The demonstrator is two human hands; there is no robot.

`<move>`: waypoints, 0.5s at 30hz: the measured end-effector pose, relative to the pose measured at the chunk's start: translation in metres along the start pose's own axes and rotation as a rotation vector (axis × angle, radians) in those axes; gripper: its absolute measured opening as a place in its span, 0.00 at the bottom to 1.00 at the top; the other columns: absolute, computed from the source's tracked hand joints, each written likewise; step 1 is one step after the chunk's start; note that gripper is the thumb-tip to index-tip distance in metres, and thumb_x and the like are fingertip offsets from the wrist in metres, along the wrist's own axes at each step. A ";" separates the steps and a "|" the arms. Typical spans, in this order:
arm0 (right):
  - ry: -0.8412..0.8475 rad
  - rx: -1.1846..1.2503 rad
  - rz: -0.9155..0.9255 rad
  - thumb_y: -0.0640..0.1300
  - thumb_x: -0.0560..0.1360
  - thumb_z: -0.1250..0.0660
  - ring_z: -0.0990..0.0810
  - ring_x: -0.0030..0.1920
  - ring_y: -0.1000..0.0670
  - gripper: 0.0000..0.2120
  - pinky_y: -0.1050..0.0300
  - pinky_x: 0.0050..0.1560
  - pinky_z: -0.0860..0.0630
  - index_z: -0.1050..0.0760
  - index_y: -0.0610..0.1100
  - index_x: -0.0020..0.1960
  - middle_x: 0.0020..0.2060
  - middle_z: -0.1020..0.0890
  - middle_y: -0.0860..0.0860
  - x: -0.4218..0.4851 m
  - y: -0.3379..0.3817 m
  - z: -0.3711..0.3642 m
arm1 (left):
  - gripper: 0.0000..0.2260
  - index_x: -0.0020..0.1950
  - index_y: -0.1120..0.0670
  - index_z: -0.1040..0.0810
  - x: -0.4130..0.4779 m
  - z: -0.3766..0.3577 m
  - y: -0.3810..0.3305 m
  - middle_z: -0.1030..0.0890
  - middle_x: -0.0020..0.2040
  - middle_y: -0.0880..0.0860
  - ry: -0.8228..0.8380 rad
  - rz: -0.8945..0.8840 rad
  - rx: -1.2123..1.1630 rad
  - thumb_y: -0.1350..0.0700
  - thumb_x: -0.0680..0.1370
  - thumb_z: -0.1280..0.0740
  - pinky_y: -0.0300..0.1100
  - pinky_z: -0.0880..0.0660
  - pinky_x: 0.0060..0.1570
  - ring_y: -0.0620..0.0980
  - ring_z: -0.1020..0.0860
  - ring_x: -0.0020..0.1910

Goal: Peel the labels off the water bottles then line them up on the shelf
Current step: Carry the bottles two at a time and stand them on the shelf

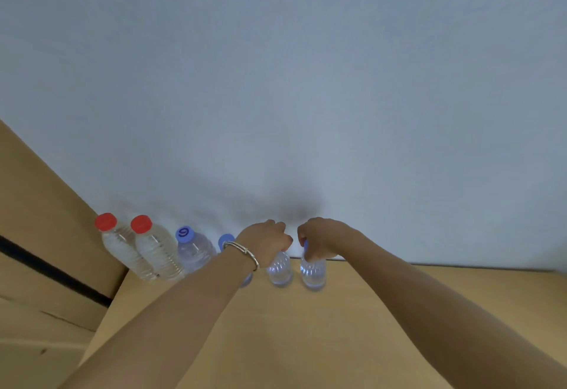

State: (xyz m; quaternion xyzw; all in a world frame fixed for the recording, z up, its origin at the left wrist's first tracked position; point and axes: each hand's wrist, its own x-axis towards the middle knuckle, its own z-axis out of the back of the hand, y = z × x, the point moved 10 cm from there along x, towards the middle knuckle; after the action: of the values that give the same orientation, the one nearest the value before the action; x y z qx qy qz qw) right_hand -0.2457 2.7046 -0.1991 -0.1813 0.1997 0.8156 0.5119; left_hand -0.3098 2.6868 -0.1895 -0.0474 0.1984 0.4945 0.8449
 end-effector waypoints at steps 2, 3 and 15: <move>0.000 -0.002 -0.008 0.41 0.73 0.33 0.23 0.54 0.47 0.16 0.57 0.44 0.30 0.25 0.42 0.61 0.57 0.23 0.46 0.006 0.007 0.001 | 0.14 0.61 0.56 0.25 0.005 0.000 0.004 0.27 0.59 0.57 -0.010 -0.019 -0.004 0.65 0.77 0.39 0.46 0.33 0.45 0.57 0.28 0.59; 0.005 -0.002 -0.018 0.41 0.73 0.33 0.23 0.53 0.47 0.16 0.57 0.44 0.30 0.25 0.42 0.60 0.57 0.23 0.46 0.009 0.009 0.001 | 0.14 0.61 0.55 0.25 0.007 0.001 0.006 0.27 0.59 0.57 -0.008 -0.025 -0.020 0.65 0.77 0.39 0.45 0.33 0.46 0.57 0.28 0.59; 0.065 -0.067 -0.034 0.39 0.75 0.35 0.23 0.55 0.45 0.15 0.57 0.46 0.30 0.26 0.44 0.62 0.57 0.25 0.46 0.021 0.037 0.004 | 0.14 0.61 0.54 0.21 -0.003 -0.002 0.025 0.25 0.59 0.56 -0.004 -0.052 -0.121 0.62 0.77 0.37 0.44 0.29 0.50 0.57 0.24 0.57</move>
State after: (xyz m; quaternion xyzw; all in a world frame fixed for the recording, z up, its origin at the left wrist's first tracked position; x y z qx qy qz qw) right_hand -0.2880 2.7074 -0.2010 -0.2283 0.1855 0.8067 0.5126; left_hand -0.3330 2.6965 -0.1874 -0.1026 0.1649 0.4834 0.8536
